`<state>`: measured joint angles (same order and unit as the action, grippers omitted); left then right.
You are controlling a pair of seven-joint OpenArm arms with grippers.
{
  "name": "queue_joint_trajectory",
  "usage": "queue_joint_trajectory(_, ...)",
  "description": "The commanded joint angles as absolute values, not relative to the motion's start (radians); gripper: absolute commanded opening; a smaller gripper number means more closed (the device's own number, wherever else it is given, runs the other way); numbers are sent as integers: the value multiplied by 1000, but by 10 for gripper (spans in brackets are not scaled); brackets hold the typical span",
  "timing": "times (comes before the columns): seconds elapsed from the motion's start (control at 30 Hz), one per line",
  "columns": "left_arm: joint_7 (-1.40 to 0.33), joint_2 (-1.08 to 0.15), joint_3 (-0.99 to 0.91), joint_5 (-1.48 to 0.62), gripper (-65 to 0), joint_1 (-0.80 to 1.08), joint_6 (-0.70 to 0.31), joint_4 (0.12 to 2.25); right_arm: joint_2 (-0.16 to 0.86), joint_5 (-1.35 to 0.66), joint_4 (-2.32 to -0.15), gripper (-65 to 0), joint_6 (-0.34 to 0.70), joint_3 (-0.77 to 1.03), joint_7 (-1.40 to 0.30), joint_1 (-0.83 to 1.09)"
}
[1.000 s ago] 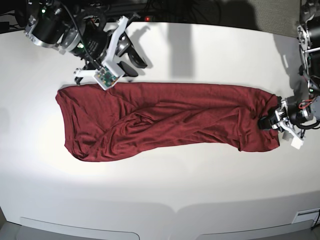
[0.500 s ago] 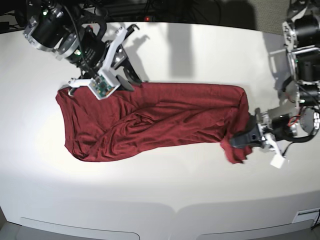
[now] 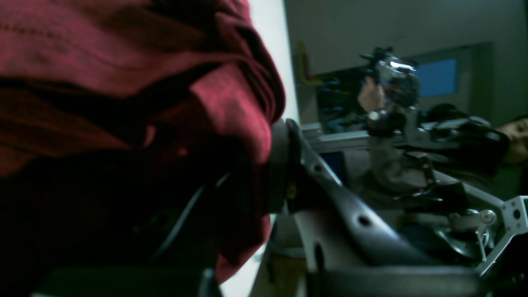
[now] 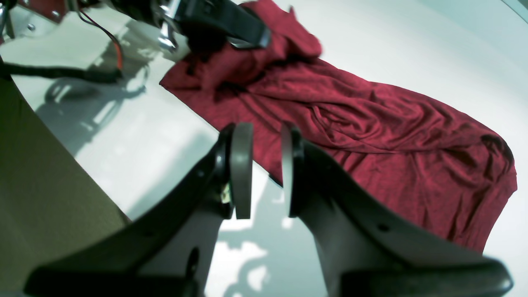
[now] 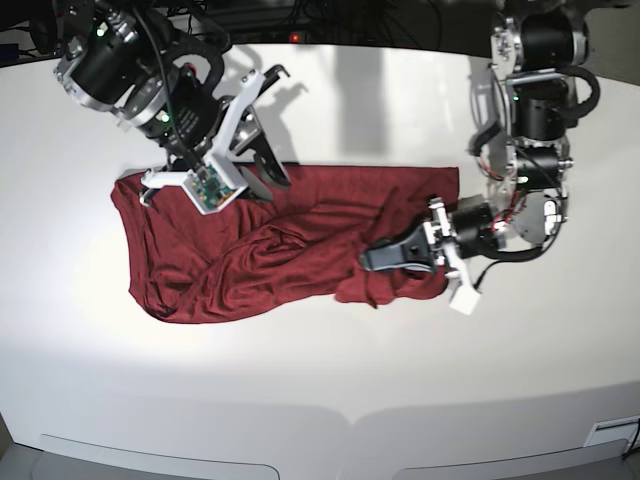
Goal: Fold the T-shirt properly
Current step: 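Fold the held end over the strip toward the right gripper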
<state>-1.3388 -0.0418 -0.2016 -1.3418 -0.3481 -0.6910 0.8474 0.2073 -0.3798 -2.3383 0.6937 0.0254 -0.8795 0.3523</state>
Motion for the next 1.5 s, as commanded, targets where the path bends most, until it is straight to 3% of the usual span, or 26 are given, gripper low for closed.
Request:
queue_joint_trajectory(0.0,-1335,-26,-203,-1374,-650,-373,-698,866,208,-395,-2353,-535,695,27,-853,349)
queue_joint_trajectory(0.3,-1277,33,-203,-1253,-650,-370,-698,866,208,-396,-2351,-535,695,27,-854,349)
queue_joint_trajectory(0.43,-1260,39,-202,-1271,-410,-371,-698,866,208,-396,-2351,-535,695,27,-853,349)
queue_joint_trajectory(0.53,-1274,60,-201,-1298,-342,-370,-698,866,208,-396,-2351,-535,695,27,-853,349)
queue_joint_trajectory(0.77,-1333,150,-201,-1317,-342,-371,-698,866,208,-396,-2351,-535,695,27,-853,340)
queue_joint_trajectory(1.27,-1339,149,-180,-1305,-343,-394,-698,866,208,-394,-2351,-535,695,27,-852,329)
queue_joint_trajectory(1.4,-1301,149,-180,-1161,-343,-445,-698,866,208,-341,-2351,-534,695,27,-827,327)
queue_joint_trajectory(1.47,-1217,149,-179,-996,-343,-469,-698,866,208,-339,-2351,-498,695,27,-823,327)
